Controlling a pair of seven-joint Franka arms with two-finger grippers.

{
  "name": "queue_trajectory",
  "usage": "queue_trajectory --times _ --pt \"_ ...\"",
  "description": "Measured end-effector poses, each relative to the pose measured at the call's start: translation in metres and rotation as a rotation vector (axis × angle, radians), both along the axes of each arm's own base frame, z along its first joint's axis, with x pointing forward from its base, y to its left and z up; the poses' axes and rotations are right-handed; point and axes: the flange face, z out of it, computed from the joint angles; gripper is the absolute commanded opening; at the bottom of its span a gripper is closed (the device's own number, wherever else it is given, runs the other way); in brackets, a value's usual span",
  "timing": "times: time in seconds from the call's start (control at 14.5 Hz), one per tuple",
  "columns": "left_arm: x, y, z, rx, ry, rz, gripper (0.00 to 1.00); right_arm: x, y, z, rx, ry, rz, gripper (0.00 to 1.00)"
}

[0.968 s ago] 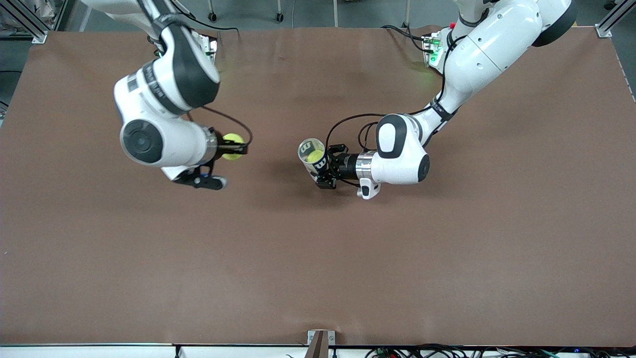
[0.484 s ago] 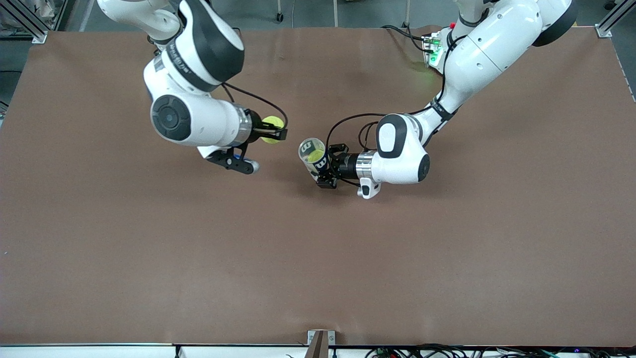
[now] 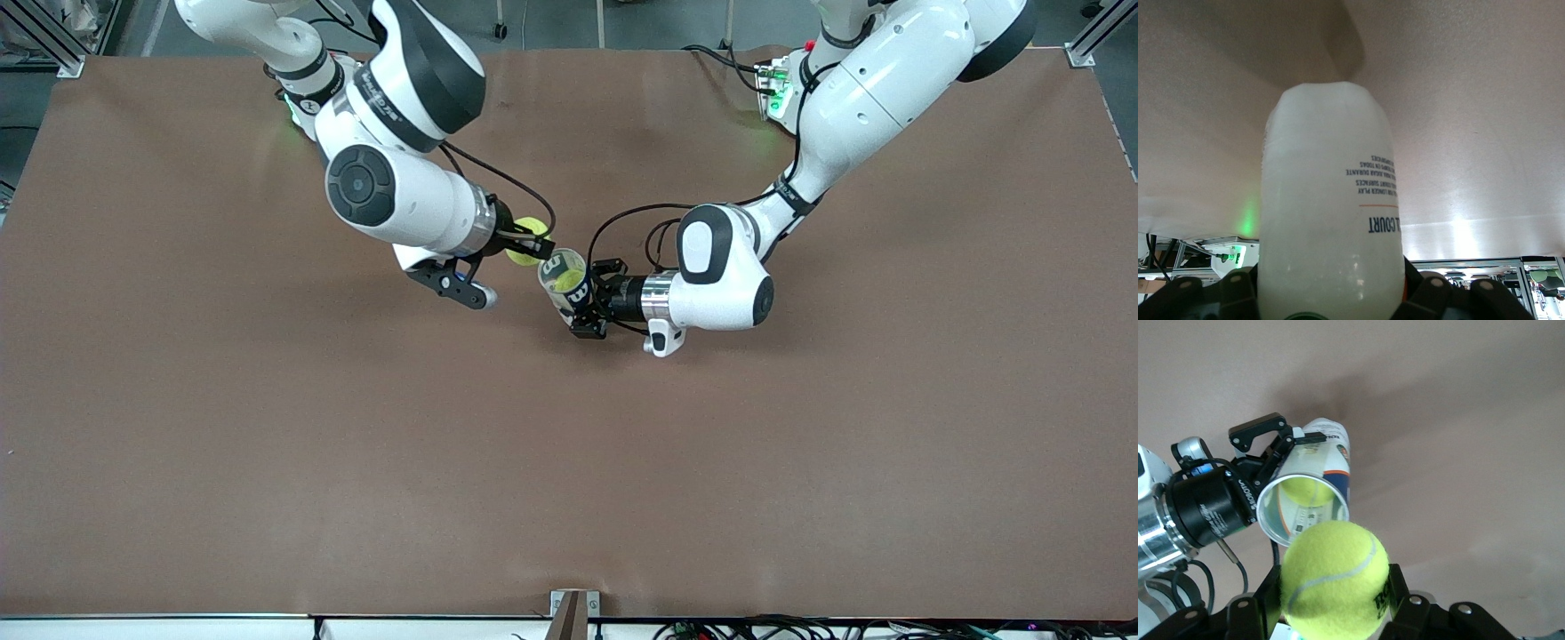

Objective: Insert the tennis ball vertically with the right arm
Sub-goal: 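Carry the second ball over the can opening with the right gripper, then release the ball into the can and withdraw the right gripper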

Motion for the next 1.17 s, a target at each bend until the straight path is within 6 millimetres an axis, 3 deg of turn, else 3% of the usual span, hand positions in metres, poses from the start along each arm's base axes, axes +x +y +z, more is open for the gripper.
queue_trajectory --times 0.35,0.69,1.11,1.17 --pt "-0.001 0.0 0.002 0.002 -0.003 -0.002 0.64 0.0 0.026 -0.01 -0.005 -0.012 -0.044 0.42" --pt "-0.001 0.0 0.003 0.003 -0.005 -0.003 0.64 0.001 0.034 -0.012 -0.005 -0.013 -0.046 0.43" --pt "-0.002 0.0 0.004 0.003 -0.006 -0.004 0.64 0.003 0.032 -0.012 -0.006 -0.014 -0.049 0.56" --pt "-0.002 0.0 0.004 0.003 -0.007 -0.004 0.64 0.003 0.032 -0.012 -0.007 -0.014 -0.049 0.65"
